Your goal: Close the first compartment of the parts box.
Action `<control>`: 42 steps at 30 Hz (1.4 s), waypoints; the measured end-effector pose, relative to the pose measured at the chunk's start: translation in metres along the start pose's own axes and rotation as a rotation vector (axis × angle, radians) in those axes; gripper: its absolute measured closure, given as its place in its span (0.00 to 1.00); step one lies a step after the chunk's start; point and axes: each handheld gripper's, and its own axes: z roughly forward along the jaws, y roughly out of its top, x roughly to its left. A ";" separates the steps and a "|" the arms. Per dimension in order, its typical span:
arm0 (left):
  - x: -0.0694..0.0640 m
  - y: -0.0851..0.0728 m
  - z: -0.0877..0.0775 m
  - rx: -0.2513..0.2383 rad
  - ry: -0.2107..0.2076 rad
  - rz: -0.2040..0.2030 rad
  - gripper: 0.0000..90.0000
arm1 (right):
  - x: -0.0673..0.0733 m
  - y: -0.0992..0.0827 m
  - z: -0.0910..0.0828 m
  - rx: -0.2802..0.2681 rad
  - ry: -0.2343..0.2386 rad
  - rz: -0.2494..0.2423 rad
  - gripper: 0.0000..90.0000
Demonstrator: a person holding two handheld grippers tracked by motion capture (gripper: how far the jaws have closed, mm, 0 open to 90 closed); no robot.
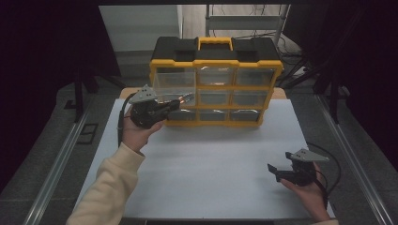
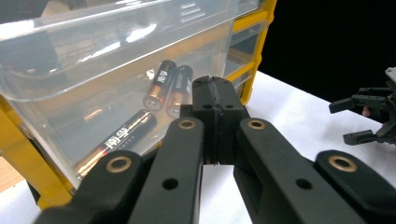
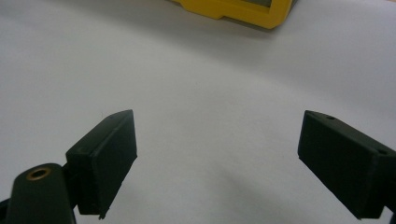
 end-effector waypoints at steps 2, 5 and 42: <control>0.002 0.000 0.001 0.000 0.008 -0.003 1.00 | 0.000 0.000 0.000 0.000 0.001 0.000 0.13; 0.004 0.000 0.002 -0.002 0.016 -0.013 1.00 | 0.000 0.000 0.000 -0.001 0.000 0.001 0.13; 0.022 0.012 0.014 0.000 0.030 -0.089 1.00 | 0.000 0.000 0.000 -0.004 0.009 0.001 0.13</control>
